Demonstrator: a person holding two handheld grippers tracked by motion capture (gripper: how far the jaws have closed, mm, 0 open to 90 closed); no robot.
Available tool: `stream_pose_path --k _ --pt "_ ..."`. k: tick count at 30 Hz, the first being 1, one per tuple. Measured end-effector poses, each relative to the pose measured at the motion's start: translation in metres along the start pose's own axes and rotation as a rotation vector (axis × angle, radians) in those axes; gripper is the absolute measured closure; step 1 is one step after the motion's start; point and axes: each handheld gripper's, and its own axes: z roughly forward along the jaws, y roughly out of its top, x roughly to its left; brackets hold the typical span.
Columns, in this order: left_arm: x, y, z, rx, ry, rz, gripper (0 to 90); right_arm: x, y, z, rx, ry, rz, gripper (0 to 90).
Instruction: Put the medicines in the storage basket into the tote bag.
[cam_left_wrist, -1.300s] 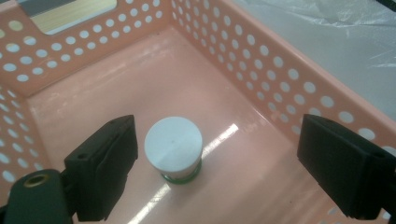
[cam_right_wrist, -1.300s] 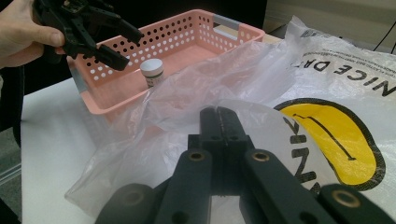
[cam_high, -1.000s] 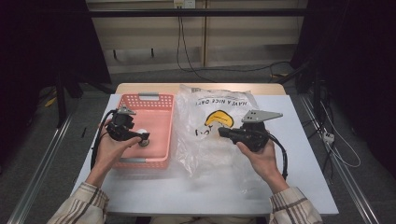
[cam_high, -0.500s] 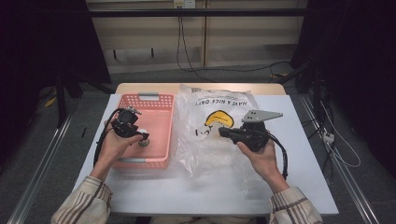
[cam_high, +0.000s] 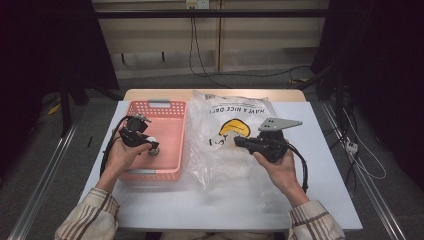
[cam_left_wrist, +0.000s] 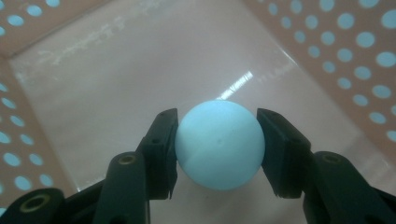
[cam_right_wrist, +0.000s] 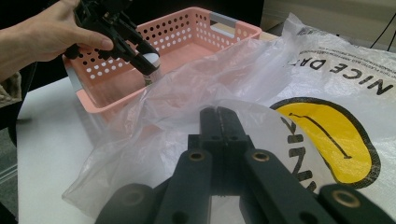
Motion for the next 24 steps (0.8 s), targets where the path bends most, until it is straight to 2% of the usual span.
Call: stream_pose_path --k 3,4,7,10,13,20,24 --pt "0.000 0.000 -0.007 -0.039 -0.013 0.006 50.9 -0.001 0.000 0.000 0.000 -0.001 0.001 90.0" --pt "-0.001 0.000 -0.010 -0.057 -0.003 0.001 50.9 -0.001 -0.001 0.001 0.000 -0.002 0.002 90.0" --pt "-0.002 -0.001 -0.018 -0.106 -0.009 -0.014 50.9 -0.001 -0.001 0.001 0.001 -0.001 0.004 90.0" --pt "-0.005 -0.001 -0.025 -0.144 -0.005 -0.011 50.9 -0.002 -0.001 0.002 0.003 -0.001 0.004 90.0" --pt "-0.008 -0.002 -0.031 -0.158 -0.009 0.001 50.9 -0.002 -0.002 0.003 0.005 -0.004 0.006 90.0" --pt "-0.016 -0.002 -0.042 -0.218 -0.018 -0.017 51.0 -0.002 -0.002 0.003 0.004 -0.004 0.006 90.0" --pt "-0.021 -0.003 -0.047 -0.235 -0.035 -0.010 51.1 -0.002 -0.002 0.003 0.007 -0.003 0.006 90.0"
